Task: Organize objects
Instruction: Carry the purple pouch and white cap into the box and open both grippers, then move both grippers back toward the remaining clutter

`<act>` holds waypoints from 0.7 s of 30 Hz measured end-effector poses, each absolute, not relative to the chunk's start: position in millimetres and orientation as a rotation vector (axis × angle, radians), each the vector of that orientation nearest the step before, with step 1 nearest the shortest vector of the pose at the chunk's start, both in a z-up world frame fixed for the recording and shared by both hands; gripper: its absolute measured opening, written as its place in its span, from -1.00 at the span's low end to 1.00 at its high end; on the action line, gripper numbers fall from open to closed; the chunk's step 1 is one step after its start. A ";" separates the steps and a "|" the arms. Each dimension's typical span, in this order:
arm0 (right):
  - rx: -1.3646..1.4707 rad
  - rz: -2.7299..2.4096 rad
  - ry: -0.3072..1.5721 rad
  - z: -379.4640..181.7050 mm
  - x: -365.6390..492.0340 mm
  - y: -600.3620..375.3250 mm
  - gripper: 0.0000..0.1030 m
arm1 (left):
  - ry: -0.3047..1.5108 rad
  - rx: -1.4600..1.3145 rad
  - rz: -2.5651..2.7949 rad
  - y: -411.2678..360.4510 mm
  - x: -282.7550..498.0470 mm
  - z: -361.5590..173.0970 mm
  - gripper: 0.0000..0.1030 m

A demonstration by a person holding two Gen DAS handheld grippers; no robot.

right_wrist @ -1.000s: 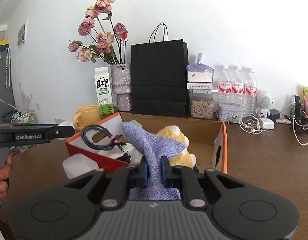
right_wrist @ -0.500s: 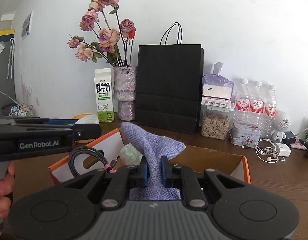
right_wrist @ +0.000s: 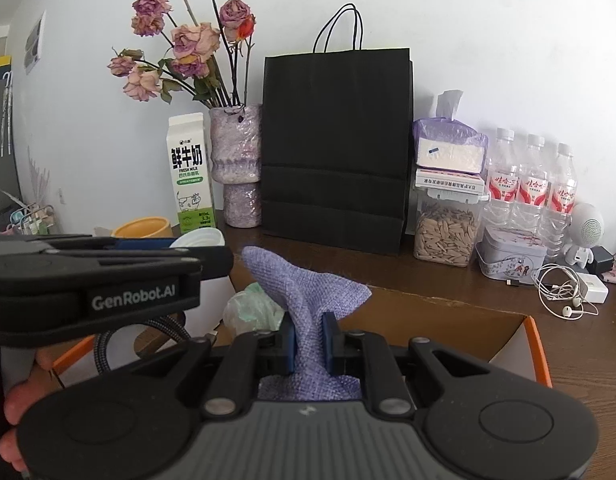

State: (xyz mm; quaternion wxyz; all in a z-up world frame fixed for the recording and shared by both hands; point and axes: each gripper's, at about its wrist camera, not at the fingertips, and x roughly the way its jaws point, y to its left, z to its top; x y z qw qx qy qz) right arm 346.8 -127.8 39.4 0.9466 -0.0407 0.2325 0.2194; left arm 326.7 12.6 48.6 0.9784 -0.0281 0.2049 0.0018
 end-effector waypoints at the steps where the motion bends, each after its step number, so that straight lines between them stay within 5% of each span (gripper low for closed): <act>1: -0.082 0.446 0.478 38.0 347.6 -128.4 -0.75 | 0.419 -0.055 0.000 12.5 327.2 47.2 -0.20; 6: -0.086 0.442 0.498 32.4 349.4 -128.7 -0.55 | 0.446 -0.045 -0.010 10.4 327.1 43.5 -0.11; 8: -0.090 0.430 0.507 31.2 349.7 -128.8 -0.08 | 0.454 -0.050 -0.006 10.9 327.7 42.6 0.40; 9: -0.089 0.423 0.512 30.6 350.0 -129.2 0.14 | 0.447 -0.054 0.000 11.5 327.7 42.8 0.87; 10: -0.088 0.417 0.513 30.1 350.0 -129.4 0.53 | 0.436 -0.055 0.021 11.6 327.0 43.2 1.00; 12: -0.094 0.404 0.513 30.1 349.5 -129.1 0.83 | 0.430 -0.049 0.056 11.8 326.0 44.6 1.00; 21: -0.082 0.387 0.510 32.0 349.3 -132.4 0.94 | 0.432 -0.060 0.050 13.7 325.0 46.5 1.00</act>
